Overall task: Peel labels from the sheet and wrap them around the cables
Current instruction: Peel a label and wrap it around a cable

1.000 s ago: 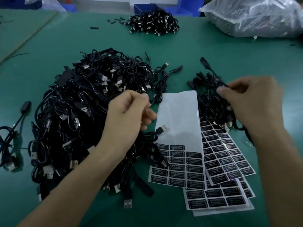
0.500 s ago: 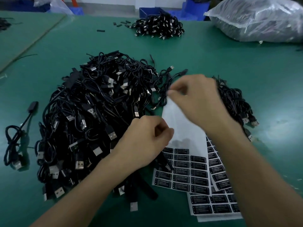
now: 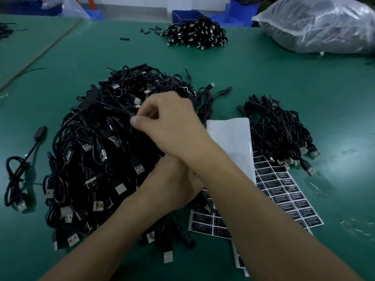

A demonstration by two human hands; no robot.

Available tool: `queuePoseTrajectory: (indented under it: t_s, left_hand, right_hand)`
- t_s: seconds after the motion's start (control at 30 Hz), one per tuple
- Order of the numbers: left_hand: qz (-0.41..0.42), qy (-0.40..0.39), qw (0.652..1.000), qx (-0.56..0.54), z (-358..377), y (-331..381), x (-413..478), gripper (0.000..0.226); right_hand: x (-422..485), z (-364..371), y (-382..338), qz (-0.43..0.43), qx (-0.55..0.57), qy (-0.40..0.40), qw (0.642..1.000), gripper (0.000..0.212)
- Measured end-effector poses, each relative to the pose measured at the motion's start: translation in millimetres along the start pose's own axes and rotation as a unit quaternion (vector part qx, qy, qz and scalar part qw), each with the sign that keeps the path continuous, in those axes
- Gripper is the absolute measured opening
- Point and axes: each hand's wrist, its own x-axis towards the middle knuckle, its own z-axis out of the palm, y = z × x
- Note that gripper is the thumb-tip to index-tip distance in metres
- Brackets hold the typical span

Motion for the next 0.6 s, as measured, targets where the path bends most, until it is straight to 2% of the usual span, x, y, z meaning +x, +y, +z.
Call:
queuePoseTrajectory:
  t_s: [0.07, 0.2, 0.3, 0.37, 0.4, 0.43, 0.5, 0.53, 0.6]
  left_hand:
    - [-0.026, 0.041, 0.991, -0.124, 0, -1, 3, 0.010]
    - [-0.028, 0.040, 0.975, -0.219, -6, 2, 2, 0.022]
    - [-0.037, 0.057, 0.954, -0.293, -6, 2, 2, 0.017]
    - [-0.041, 0.085, 0.929, -0.358, -6, 3, 3, 0.021]
    - [-0.052, 0.100, 0.909, -0.401, -9, 6, 4, 0.028]
    - [-0.062, 0.110, 0.885, -0.448, -11, 7, 5, 0.036]
    - [-0.084, 0.119, 0.840, -0.523, -15, 7, 6, 0.049]
    - [-0.091, 0.123, 0.818, -0.555, -18, 7, 7, 0.052]
    - [-0.096, 0.141, 0.775, -0.608, -21, 5, 7, 0.054]
  right_hand:
    - [-6, -14, 8, 0.024, 0.054, 0.022, 0.998, 0.015]
    - [-22, -39, 28, 0.059, 0.143, 0.126, 0.980, 0.020]
    - [-34, -59, 41, 0.086, 0.317, 0.219, 0.919, 0.021]
    - [-44, -69, 48, 0.103, 0.408, 0.238, 0.875, 0.019]
    - [-49, -72, 52, 0.109, 0.417, 0.237, 0.871, 0.018]
    - [-54, -73, 57, 0.111, 0.407, 0.230, 0.877, 0.018]
    - [-66, -74, 66, 0.106, 0.347, 0.192, 0.912, 0.010]
    - [-72, -73, 69, 0.101, 0.314, 0.153, 0.931, 0.003]
    - [-84, -72, 75, 0.088, 0.273, 0.056, 0.956, 0.010]
